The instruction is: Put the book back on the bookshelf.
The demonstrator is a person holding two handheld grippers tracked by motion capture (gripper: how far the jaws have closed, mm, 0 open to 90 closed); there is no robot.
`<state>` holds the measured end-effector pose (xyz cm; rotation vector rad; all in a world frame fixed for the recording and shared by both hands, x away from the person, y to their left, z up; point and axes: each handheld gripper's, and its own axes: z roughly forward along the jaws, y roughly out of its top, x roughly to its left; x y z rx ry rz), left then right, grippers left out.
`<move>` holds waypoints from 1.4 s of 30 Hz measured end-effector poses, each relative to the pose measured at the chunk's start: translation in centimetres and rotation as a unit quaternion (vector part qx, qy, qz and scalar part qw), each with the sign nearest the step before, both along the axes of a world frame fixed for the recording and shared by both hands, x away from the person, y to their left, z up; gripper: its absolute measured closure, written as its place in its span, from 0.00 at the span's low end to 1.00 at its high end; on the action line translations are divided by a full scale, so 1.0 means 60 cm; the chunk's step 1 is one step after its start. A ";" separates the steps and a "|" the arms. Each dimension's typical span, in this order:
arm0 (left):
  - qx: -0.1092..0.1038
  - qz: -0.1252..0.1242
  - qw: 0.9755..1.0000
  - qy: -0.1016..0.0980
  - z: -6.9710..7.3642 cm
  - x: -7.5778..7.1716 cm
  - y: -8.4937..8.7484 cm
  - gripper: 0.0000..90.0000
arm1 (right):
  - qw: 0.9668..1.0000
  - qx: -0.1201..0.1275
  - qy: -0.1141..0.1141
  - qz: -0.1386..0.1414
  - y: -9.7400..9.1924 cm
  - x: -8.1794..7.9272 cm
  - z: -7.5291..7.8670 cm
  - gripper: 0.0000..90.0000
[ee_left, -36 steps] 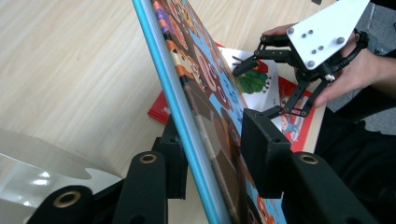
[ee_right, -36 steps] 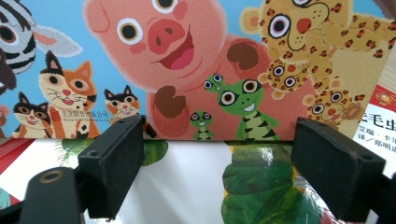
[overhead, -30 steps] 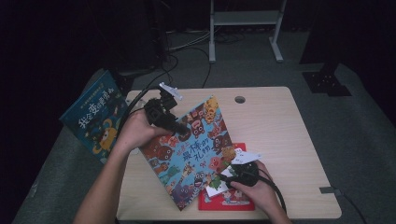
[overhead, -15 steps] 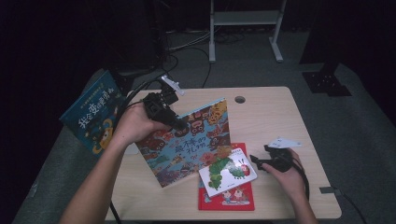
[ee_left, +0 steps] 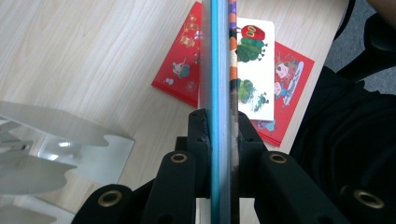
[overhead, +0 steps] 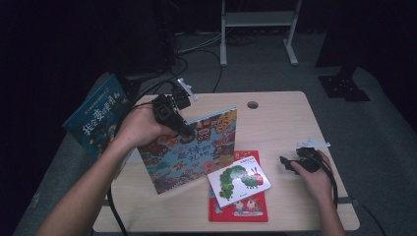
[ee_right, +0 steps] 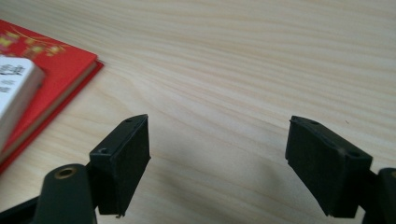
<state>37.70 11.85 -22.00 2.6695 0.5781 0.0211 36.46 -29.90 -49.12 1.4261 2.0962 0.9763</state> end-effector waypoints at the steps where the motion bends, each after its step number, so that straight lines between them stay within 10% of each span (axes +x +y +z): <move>1: 0.002 0.002 1.000 -0.001 0.002 -0.001 0.001 0.90 | 1.000 -0.002 0.003 -0.001 0.000 0.002 -0.002 0.23; 26: 0.017 0.075 0.997 0.011 0.036 -0.020 0.120 0.90 | 1.000 -0.018 0.004 -0.010 0.002 0.017 -0.020 0.14; 42: 0.012 0.141 0.990 0.013 0.048 -0.040 0.231 0.89 | 1.000 -0.017 0.005 -0.013 0.002 0.017 -0.020 0.14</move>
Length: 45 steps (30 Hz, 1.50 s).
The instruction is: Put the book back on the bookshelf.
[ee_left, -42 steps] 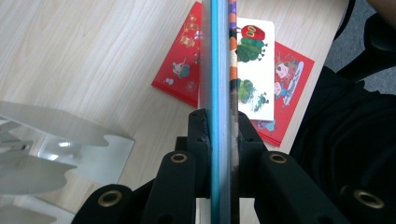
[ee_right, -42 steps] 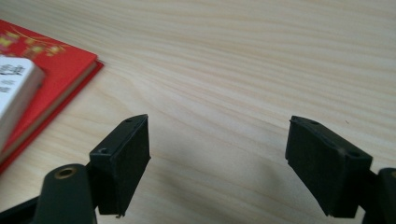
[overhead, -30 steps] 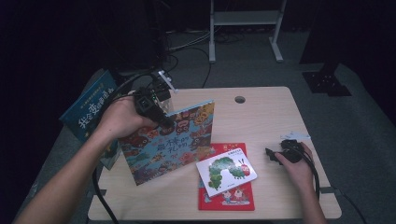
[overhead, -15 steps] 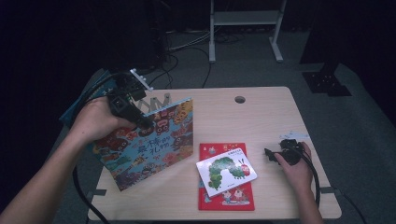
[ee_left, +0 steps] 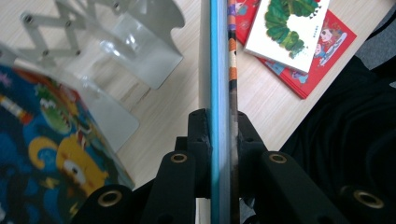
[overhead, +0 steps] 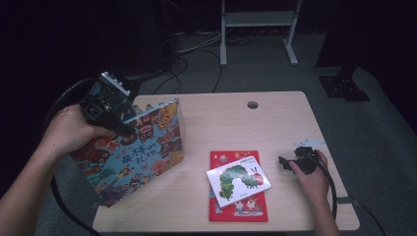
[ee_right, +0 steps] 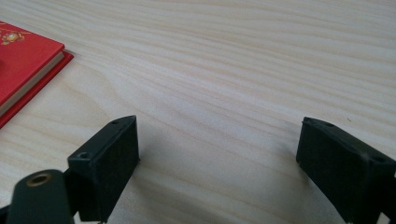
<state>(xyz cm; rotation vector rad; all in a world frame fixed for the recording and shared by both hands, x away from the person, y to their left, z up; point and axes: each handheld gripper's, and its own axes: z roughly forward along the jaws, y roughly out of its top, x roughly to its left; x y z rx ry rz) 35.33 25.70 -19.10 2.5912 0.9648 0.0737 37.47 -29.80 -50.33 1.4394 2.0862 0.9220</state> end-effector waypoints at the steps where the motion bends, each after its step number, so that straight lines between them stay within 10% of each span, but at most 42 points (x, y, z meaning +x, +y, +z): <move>1: -0.002 0.004 1.000 0.000 0.000 -0.001 0.005 0.89 | 1.000 0.000 0.000 0.000 0.000 0.000 0.000 0.14; 16: 0.009 0.075 0.997 -0.006 -0.007 0.004 0.089 0.89 | 1.000 0.000 0.000 0.000 0.000 0.000 0.000 0.14; 35: 0.030 0.155 0.988 -0.001 -0.021 0.020 0.148 0.90 | 1.000 0.000 0.000 0.000 0.000 0.000 0.000 0.14; 45: 0.025 0.156 0.987 0.012 -0.025 0.014 0.160 0.89 | 1.000 -0.001 -0.001 0.000 0.000 0.001 0.000 0.14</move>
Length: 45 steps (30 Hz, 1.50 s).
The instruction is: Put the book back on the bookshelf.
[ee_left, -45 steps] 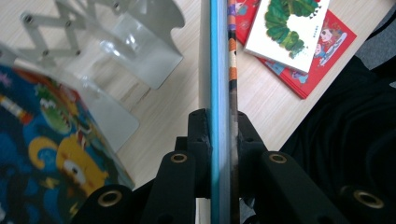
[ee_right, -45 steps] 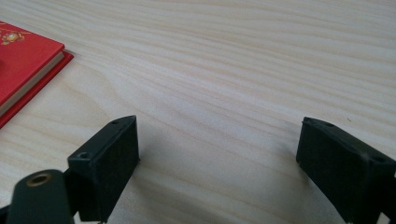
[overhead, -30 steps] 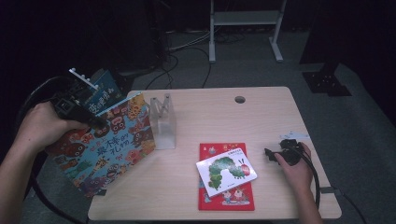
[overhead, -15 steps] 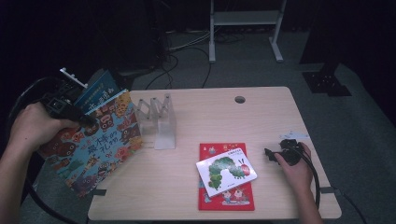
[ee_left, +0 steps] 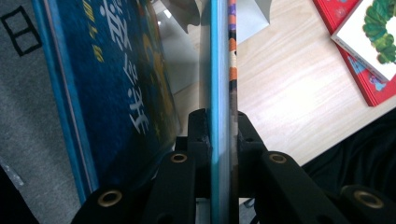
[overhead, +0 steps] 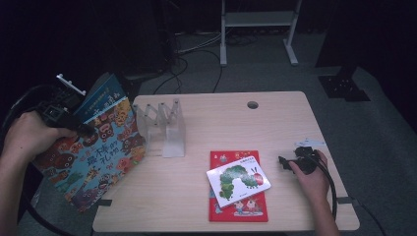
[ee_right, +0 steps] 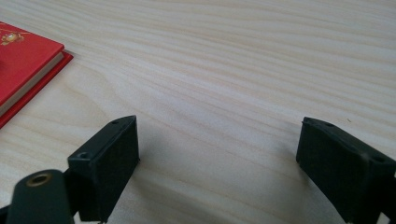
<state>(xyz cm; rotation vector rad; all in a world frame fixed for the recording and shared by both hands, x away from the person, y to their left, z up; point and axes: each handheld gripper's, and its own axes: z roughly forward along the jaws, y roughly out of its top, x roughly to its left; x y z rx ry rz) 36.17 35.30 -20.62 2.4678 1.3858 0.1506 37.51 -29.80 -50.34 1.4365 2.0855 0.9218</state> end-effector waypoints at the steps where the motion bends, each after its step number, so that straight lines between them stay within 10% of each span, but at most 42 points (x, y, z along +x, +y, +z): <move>1: -0.002 0.003 1.000 -0.003 0.001 -0.001 0.000 0.90 | 1.000 0.000 0.000 0.000 0.000 0.000 0.000 0.14; 45: 0.007 0.104 0.991 -0.083 -0.066 0.061 -0.038 0.89 | 1.000 0.000 0.000 -0.001 0.000 0.001 0.000 0.14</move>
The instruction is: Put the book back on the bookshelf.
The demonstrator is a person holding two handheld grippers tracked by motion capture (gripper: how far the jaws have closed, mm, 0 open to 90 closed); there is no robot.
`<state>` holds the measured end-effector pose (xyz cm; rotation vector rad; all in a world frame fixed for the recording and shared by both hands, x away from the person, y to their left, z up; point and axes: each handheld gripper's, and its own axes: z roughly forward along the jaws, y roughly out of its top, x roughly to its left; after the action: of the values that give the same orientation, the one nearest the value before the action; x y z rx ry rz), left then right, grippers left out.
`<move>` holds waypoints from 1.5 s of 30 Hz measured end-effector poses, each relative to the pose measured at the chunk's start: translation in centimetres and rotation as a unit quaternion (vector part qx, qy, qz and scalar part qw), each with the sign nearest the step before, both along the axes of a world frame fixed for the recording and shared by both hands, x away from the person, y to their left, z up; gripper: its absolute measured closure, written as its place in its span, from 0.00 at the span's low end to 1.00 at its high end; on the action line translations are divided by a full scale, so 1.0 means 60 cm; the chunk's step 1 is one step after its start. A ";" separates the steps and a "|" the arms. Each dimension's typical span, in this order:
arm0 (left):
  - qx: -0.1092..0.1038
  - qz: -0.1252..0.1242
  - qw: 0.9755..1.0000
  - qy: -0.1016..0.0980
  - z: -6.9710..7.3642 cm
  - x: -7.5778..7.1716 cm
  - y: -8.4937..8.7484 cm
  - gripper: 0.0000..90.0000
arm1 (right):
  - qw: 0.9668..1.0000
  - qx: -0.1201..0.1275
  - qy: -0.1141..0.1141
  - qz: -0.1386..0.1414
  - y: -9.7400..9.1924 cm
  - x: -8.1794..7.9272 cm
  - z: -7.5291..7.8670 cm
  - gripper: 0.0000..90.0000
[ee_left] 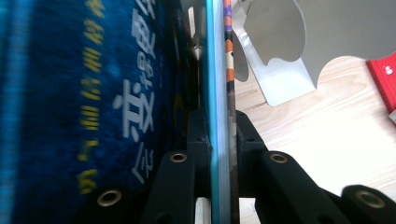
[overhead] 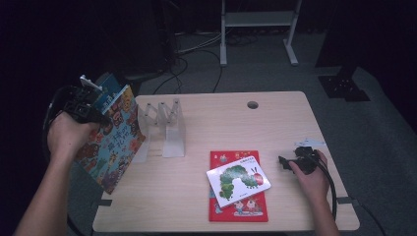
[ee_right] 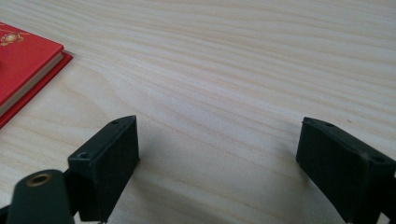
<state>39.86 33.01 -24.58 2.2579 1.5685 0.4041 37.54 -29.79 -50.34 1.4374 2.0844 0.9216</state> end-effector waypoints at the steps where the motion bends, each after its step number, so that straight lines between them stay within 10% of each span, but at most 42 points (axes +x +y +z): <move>1: -0.001 -0.001 1.000 -0.003 0.000 -0.001 0.001 0.89 | 1.000 0.000 0.000 0.000 0.000 0.000 0.000 0.14; 33: -0.028 -0.030 0.998 -0.039 0.066 -0.043 0.025 0.93 | 1.000 0.000 0.000 0.000 0.000 0.000 0.000 0.14; 45: -0.043 -0.116 0.992 -0.025 0.049 -0.055 -0.018 0.98 | 1.000 0.000 0.000 -0.001 0.000 0.000 0.000 0.14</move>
<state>36.53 31.94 -21.62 2.3103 1.2546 0.3207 37.53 -29.80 -50.33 1.4384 2.0832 0.9211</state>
